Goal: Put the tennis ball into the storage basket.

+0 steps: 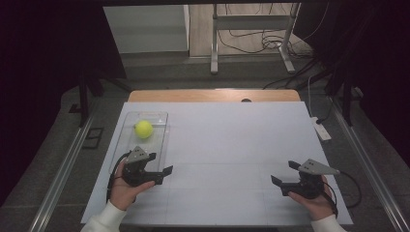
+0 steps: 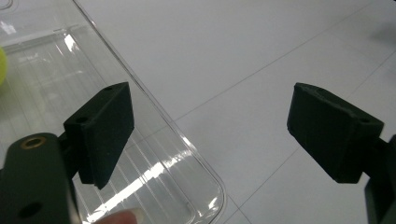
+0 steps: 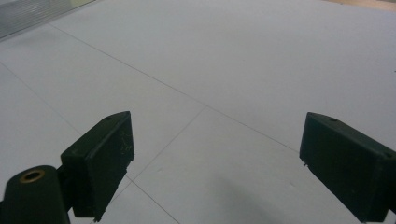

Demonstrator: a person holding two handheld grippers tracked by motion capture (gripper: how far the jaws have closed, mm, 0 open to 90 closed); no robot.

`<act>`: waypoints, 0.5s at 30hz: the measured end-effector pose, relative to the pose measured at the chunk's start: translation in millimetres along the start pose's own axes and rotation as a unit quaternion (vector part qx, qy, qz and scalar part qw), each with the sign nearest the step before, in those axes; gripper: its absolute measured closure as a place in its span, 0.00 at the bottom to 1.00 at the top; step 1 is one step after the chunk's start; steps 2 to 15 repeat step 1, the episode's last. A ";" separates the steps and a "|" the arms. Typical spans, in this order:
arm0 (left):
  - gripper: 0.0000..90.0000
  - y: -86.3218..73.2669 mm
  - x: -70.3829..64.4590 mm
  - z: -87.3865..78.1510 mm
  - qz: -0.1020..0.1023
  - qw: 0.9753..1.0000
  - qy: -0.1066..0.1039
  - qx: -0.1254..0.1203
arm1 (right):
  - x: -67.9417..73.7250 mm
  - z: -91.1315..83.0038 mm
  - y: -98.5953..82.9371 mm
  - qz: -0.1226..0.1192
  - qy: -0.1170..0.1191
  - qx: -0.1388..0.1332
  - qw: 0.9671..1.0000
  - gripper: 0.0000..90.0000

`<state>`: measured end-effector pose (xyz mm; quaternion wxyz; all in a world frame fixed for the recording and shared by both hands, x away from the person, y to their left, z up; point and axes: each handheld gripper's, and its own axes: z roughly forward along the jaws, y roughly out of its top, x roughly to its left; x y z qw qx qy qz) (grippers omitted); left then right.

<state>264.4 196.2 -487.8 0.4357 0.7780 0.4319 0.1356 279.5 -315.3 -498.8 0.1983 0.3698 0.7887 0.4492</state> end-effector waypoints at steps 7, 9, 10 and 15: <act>0.18 0.1 -0.1 0.0 0.000 1.000 0.000 0.000 | 0.0 0.0 0.0 0.000 0.000 0.000 1.000 0.11; 0.18 0.1 -0.1 0.0 0.000 1.000 0.000 0.000 | 0.0 0.0 0.0 0.000 0.000 0.000 1.000 0.11; 0.18 0.1 -0.1 0.0 0.000 1.000 0.000 0.000 | 0.0 0.0 0.0 0.000 0.000 0.000 1.000 0.11; 0.18 0.1 -0.1 0.0 0.000 1.000 0.000 0.000 | 0.0 0.0 0.0 0.000 0.000 0.000 1.000 0.11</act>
